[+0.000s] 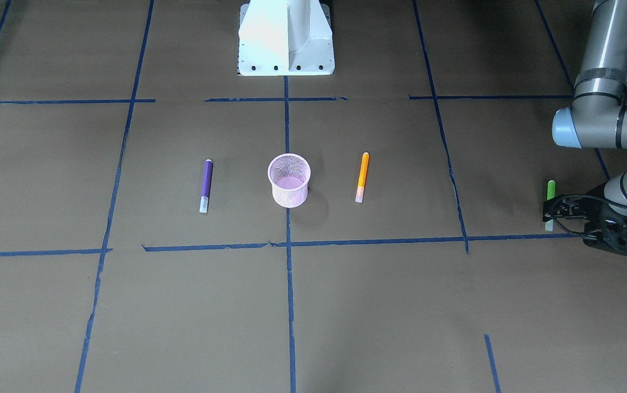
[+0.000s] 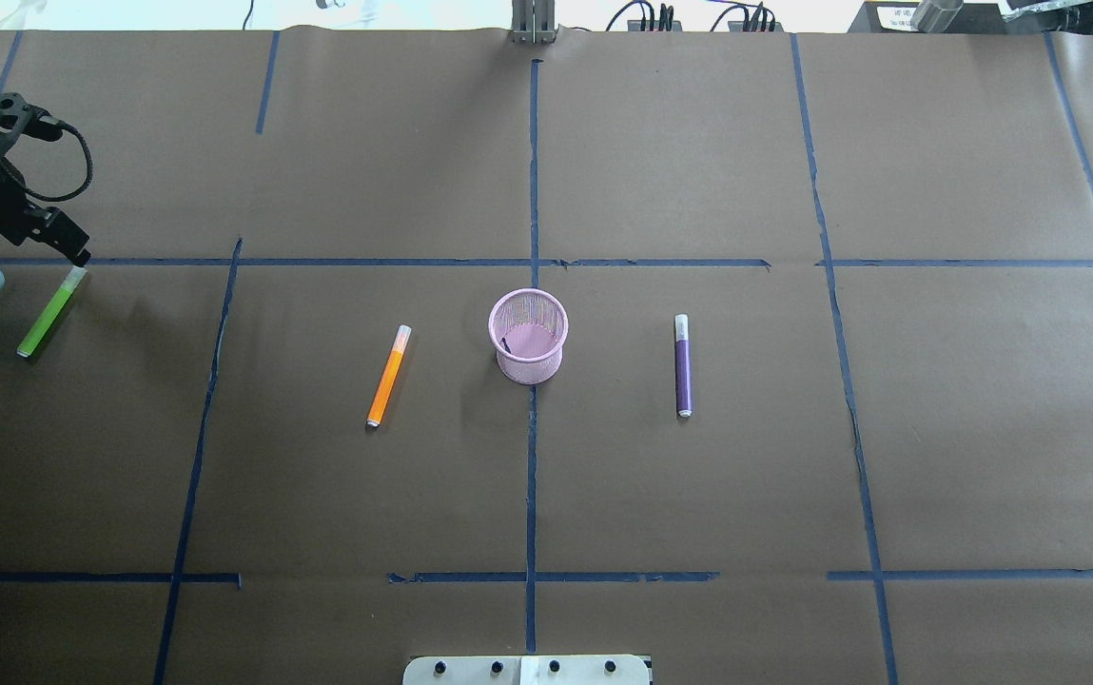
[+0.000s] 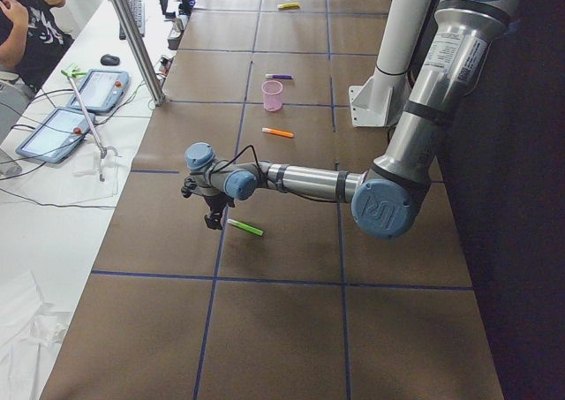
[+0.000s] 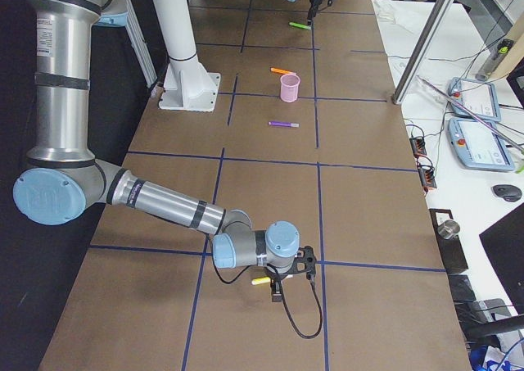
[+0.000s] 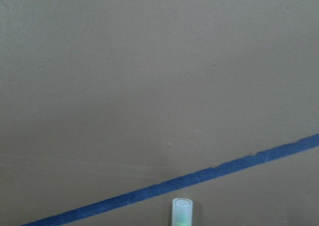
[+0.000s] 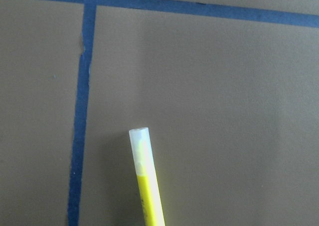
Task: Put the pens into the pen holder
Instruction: 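Lower the left gripper over the green highlighter, then close the left gripper on the green highlighter's cap end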
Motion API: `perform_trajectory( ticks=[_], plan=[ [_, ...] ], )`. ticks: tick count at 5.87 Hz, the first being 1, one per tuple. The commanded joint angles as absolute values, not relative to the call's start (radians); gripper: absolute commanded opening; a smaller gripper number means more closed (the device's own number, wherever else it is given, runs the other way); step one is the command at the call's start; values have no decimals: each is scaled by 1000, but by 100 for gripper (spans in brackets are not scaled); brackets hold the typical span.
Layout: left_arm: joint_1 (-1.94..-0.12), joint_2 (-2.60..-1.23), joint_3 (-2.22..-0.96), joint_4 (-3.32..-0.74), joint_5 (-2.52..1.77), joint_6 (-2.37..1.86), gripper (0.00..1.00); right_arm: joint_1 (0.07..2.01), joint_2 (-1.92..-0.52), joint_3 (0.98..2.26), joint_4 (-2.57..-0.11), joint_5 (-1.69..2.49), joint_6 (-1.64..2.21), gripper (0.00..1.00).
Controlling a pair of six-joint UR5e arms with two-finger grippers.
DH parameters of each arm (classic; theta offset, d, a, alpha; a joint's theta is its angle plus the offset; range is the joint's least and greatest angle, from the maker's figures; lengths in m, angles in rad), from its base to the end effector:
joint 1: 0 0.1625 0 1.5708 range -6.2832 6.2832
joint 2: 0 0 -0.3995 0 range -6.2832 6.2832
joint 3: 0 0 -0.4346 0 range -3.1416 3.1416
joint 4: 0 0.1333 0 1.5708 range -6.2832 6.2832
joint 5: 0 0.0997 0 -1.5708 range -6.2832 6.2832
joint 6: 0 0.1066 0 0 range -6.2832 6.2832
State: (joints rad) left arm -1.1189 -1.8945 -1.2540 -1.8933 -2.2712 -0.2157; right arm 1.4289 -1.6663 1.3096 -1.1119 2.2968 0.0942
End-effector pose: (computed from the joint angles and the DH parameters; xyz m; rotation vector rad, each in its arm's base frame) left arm 0.2399 -0.6421 0.5831 0.0713 0.7626 0.3399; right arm -0.0055 -0.4805 0.7811 0.0116 -0.7320 -0.0826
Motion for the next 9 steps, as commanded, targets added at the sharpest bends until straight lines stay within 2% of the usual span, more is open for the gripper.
perform_trajectory(
  ticks=[1, 4, 6, 9],
  plan=[
    [-1118, -1890, -1183, -2021, -2281, -221, 100, 1427, -1667, 1313, -1111, 2298, 97, 100],
    [-1117, -1878, -1212, -2025, -2281, -221, 100, 1422, -1661, 1316, -1111, 2298, 112, 100],
    [-1097, -1832, -1287, -2025, -2272, -219, 100, 1419, -1657, 1316, -1111, 2299, 117, 100],
    [-1052, -1812, -1295, -2026, -2237, -195, 100, 1416, -1655, 1315, -1112, 2298, 117, 100]
  ],
)
